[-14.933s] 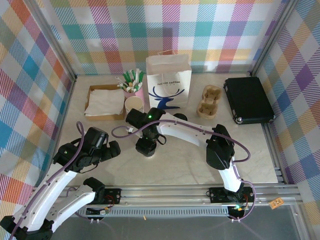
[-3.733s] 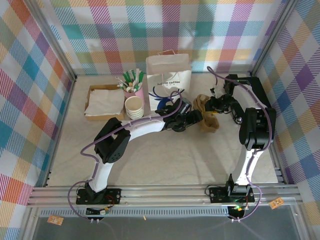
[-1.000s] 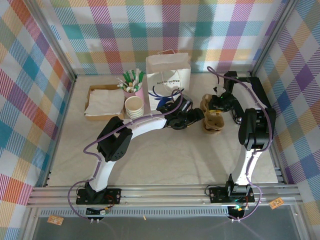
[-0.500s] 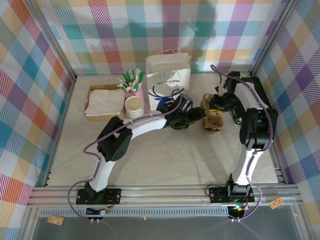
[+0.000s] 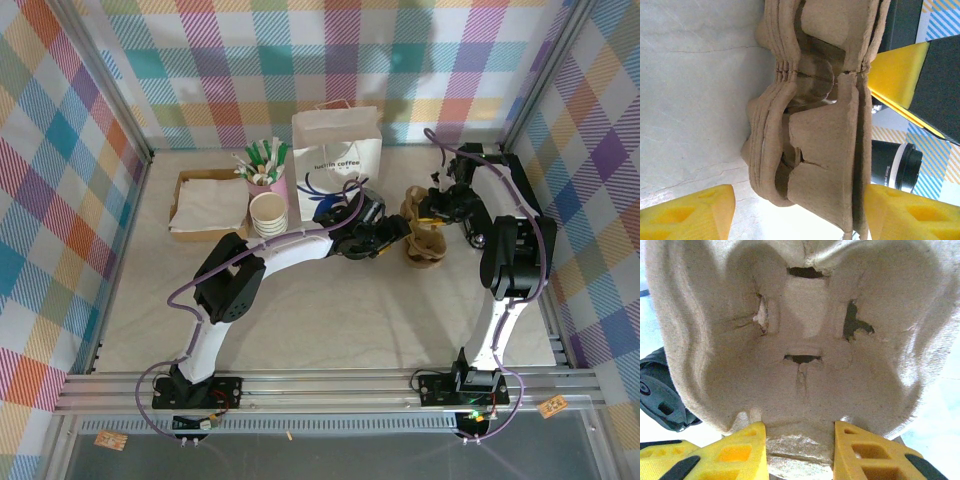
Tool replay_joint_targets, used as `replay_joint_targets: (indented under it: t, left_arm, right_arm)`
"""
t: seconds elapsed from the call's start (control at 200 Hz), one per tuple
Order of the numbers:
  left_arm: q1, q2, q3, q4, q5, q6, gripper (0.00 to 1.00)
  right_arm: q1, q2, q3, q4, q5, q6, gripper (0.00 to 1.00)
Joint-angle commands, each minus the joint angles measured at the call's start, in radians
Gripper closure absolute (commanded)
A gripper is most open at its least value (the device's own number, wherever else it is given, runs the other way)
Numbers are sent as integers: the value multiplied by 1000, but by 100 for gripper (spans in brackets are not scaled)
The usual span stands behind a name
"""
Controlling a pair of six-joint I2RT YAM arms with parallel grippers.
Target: Pack the takeout coffee
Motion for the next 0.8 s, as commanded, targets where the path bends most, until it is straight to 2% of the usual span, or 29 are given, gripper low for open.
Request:
replay_joint_targets:
  t: [0.0, 0.65, 0.795]
  left_arm:
    - [-2, -17, -17, 21, 18, -14, 32]
    - [-19, 9, -14, 56, 38, -39, 32]
    - [-20, 13, -29, 61, 36, -46, 32]
  right_arm:
    - [-12, 0, -11, -25, -33, 4, 70]
    - [-15, 0, -12, -24, -58, 1, 71]
    - [-22, -3, -15, -17, -100, 13, 71]
